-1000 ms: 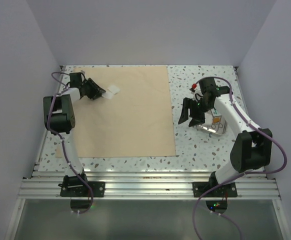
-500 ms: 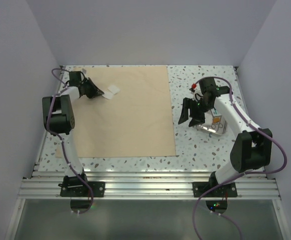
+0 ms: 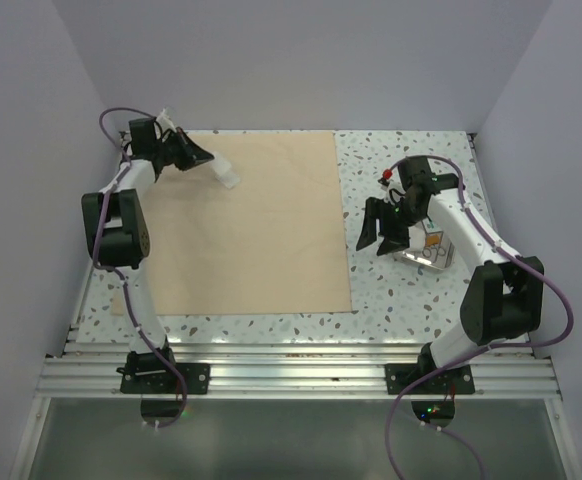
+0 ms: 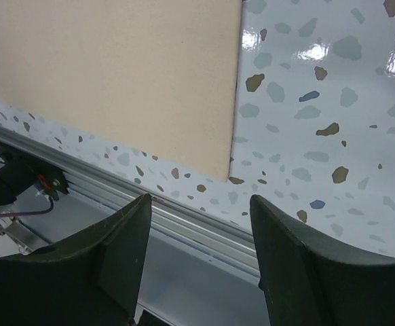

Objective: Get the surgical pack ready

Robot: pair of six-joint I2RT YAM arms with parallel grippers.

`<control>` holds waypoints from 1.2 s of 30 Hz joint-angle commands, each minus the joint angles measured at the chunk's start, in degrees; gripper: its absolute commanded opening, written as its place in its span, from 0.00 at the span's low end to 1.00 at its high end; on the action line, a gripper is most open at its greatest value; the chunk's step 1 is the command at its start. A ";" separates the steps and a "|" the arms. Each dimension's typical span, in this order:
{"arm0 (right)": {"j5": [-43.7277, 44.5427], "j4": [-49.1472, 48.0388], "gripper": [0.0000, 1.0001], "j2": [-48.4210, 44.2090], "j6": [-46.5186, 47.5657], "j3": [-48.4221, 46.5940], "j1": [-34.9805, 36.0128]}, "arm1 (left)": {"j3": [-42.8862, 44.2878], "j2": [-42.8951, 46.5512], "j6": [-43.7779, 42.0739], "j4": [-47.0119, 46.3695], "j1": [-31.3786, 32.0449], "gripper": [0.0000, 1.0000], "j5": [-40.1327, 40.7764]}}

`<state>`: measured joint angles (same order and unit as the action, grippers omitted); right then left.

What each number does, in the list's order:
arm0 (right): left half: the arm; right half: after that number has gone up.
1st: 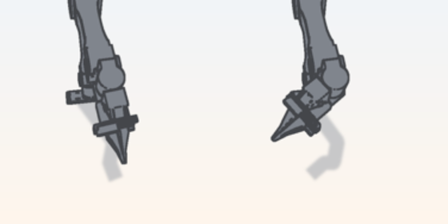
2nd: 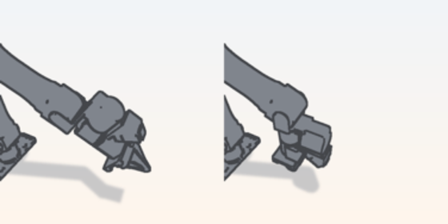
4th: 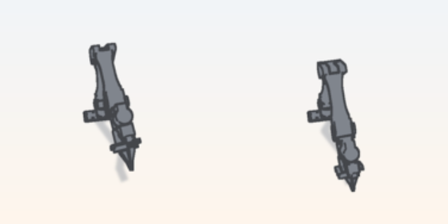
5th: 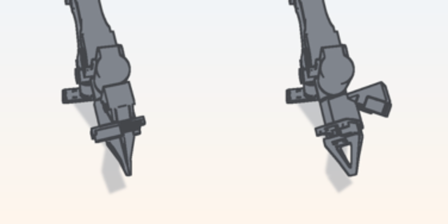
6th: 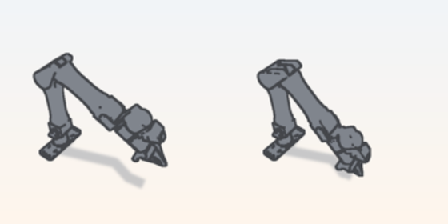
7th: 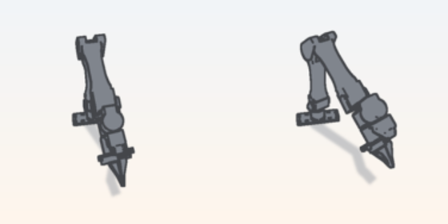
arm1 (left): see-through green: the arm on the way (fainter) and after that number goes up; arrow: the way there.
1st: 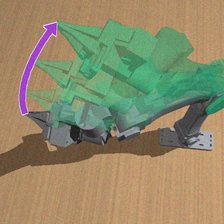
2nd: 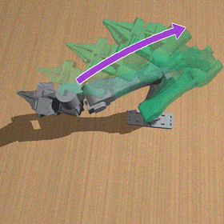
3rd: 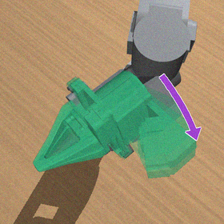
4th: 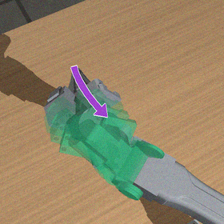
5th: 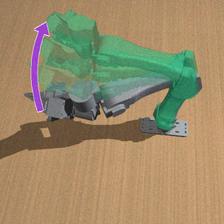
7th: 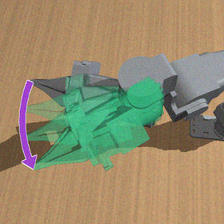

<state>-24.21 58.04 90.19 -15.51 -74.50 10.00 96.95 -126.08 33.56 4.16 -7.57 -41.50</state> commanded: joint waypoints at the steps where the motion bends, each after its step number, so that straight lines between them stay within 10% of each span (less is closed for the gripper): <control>1: -1.81 -0.38 0.64 -2.39 0.74 0.49 -0.15 | 4.39 -3.28 0.36 -2.23 0.28 0.00 -7.19; 36: -1.37 -0.12 0.64 -1.69 0.13 1.02 -0.07 | 9.58 -10.85 -1.57 2.96 0.63 0.00 -9.92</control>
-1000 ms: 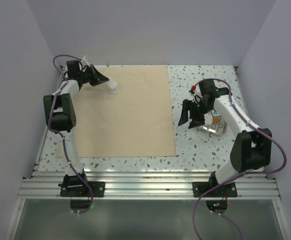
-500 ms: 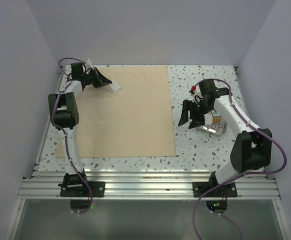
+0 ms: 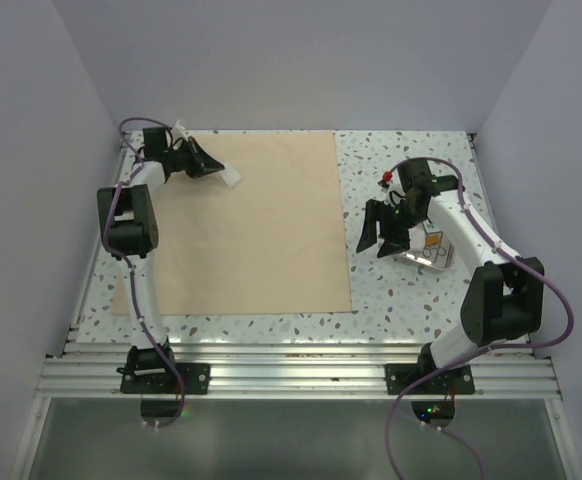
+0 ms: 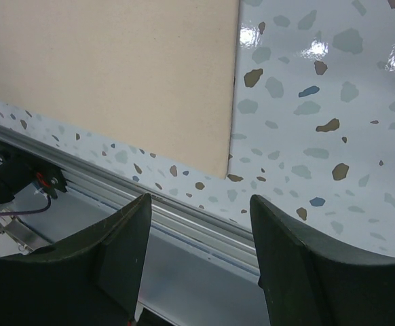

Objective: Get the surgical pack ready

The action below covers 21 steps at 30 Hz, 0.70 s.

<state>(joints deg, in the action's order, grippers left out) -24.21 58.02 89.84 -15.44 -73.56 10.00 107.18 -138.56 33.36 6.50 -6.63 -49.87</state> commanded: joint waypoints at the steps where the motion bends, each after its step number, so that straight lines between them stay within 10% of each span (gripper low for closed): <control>1: -1.28 -0.19 0.64 -1.25 0.15 0.08 -0.15 | -0.83 1.72 -1.37 0.53 -0.31 0.00 -1.46; 21: -1.02 0.16 0.64 -1.43 0.41 0.87 -0.07 | 2.07 -1.45 -1.37 2.37 -0.31 0.00 0.12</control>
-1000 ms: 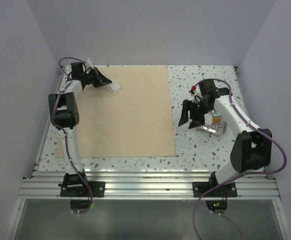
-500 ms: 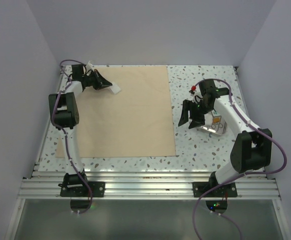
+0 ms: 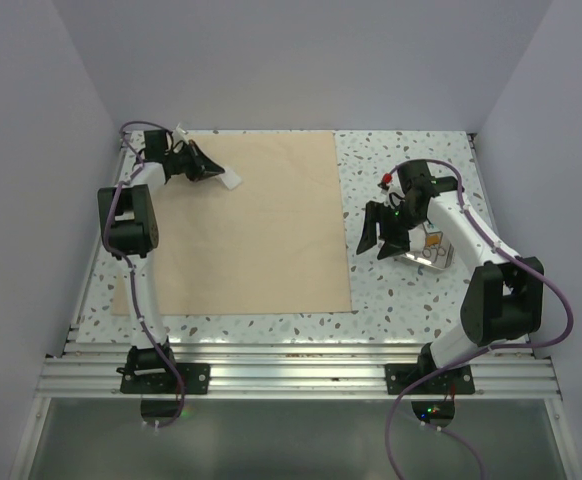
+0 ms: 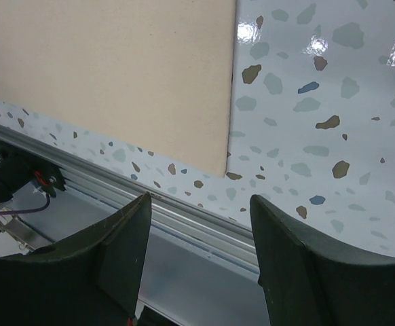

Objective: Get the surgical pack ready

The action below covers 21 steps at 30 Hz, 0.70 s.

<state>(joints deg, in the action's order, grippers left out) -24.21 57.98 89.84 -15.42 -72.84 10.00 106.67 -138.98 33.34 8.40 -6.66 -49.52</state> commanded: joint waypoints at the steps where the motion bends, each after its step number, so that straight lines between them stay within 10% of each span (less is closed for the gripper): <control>1: -1.02 0.03 0.64 -1.51 0.30 0.15 -0.07 | 2.84 -1.12 -1.35 0.47 -0.29 0.00 -0.06; 21: -0.23 0.47 0.64 -0.64 -0.31 -0.29 -0.15 | 6.62 -4.55 -1.70 2.05 -1.25 0.00 0.03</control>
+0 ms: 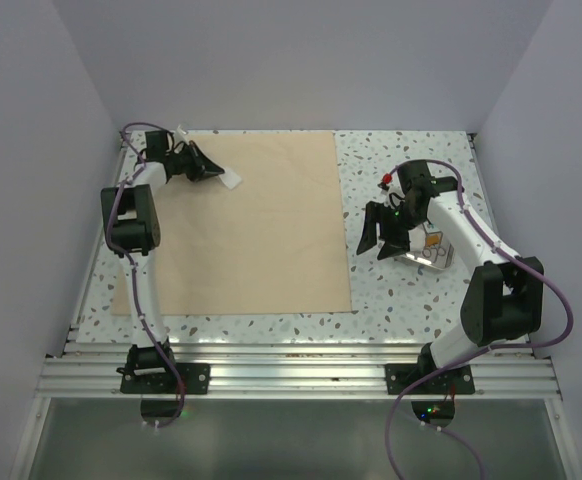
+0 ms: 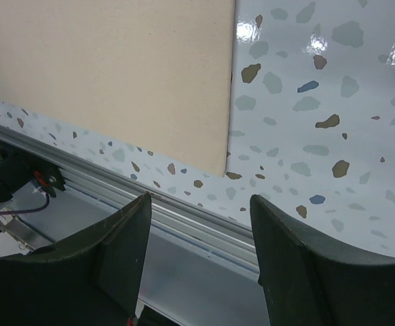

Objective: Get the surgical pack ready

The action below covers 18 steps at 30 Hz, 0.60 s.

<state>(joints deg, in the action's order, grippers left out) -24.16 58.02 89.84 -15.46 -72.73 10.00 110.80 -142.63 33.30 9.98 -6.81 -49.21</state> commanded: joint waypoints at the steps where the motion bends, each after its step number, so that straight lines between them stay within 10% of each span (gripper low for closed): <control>1: -0.27 0.43 0.64 -0.55 -0.27 -0.40 -0.16 | 2.66 -1.07 -1.66 0.74 -1.19 0.00 -0.27; 18: -0.01 0.43 0.64 0.60 -0.88 -1.19 -0.07 | 6.53 -4.23 -2.27 2.68 -1.72 0.00 -0.80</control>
<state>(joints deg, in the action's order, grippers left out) -24.12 58.02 89.97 -15.62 -72.73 10.00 114.24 -146.04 31.88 12.27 -8.08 -49.06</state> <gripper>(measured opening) 0.641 0.007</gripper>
